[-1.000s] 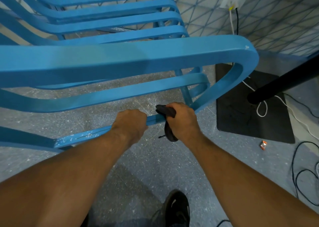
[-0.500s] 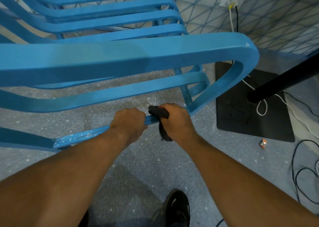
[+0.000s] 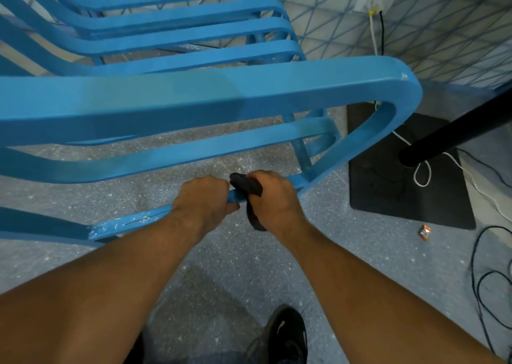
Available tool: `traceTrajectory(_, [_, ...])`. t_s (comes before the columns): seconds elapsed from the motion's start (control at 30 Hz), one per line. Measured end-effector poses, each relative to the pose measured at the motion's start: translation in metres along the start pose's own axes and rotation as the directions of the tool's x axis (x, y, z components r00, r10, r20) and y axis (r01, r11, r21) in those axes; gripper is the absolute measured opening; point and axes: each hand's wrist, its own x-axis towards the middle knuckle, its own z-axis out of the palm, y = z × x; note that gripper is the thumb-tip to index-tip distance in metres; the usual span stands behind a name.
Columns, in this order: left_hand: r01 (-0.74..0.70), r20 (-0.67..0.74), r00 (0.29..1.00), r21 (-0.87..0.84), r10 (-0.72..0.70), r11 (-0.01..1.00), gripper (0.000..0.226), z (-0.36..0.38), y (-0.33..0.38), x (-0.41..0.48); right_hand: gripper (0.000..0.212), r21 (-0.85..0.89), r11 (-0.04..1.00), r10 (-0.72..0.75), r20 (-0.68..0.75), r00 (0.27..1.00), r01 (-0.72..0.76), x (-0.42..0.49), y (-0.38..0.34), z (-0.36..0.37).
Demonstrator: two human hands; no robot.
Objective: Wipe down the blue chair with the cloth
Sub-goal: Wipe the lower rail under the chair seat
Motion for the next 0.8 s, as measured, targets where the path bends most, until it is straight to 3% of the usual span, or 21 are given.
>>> traceTrajectory(0.27, [0.081, 0.012, 0.997, 0.001, -0.081, 0.997, 0.029, 0.002, -0.036, -0.019, 0.017, -0.023, 0.991, 0.128, -0.041, 0.991, -0.129, 0.006, 0.023, -0.028])
traceTrajectory(0.4, [0.079, 0.007, 0.997, 0.026, -0.079, 0.997, 0.029, 0.002, -0.034, -0.015, 0.015, 0.048, 0.997, 0.055, 0.02, 0.998, -0.056, -0.004, -0.022, 0.022])
traceTrajectory(0.53, [0.085, 0.015, 0.996, 0.013, -0.086, 0.996, 0.031, 0.004, -0.038, -0.015, 0.016, 0.011, 0.999, -0.053, 0.026, 0.998, 0.053, -0.006, -0.033, 0.031])
traceTrajectory(0.8, [0.067, 0.04, 0.997, 0.003, -0.067, 0.998, 0.032, 0.0, -0.038, -0.017, 0.015, -0.077, 0.995, 0.068, -0.038, 0.997, -0.07, 0.009, 0.022, -0.024])
